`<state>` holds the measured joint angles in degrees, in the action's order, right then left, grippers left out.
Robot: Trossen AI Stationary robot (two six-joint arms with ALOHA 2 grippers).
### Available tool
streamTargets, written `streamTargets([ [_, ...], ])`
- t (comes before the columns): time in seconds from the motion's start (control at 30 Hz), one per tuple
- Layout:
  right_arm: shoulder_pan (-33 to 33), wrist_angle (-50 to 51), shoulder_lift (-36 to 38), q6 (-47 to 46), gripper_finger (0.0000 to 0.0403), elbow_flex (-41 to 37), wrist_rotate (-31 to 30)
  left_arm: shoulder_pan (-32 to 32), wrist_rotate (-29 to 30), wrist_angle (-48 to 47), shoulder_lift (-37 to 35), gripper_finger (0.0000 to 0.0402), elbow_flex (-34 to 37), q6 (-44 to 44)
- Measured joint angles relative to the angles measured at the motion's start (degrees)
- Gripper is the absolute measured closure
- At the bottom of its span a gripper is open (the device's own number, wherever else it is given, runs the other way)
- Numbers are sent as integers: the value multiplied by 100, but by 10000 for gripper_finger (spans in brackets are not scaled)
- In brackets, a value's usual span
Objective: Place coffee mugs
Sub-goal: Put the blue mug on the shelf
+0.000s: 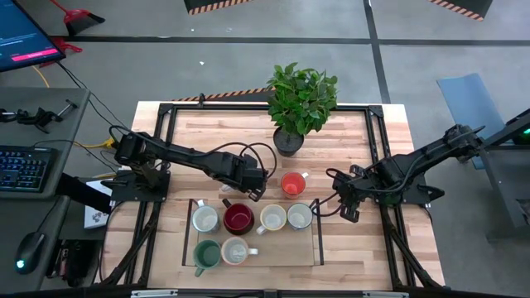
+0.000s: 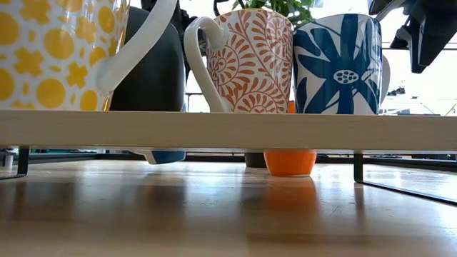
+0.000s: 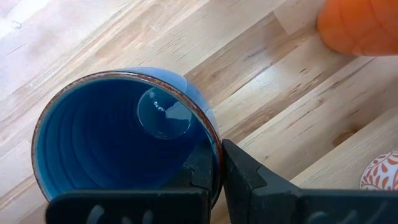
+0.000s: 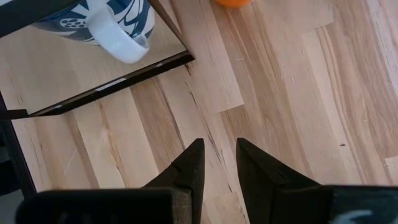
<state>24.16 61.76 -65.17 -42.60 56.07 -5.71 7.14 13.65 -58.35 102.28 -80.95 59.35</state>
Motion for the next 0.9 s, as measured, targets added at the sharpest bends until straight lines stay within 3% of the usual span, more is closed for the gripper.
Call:
streamTargets([
  [0.9,-4,0,0,-93,331,0,-280,2,-106,333,0,394,-4,-402],
])
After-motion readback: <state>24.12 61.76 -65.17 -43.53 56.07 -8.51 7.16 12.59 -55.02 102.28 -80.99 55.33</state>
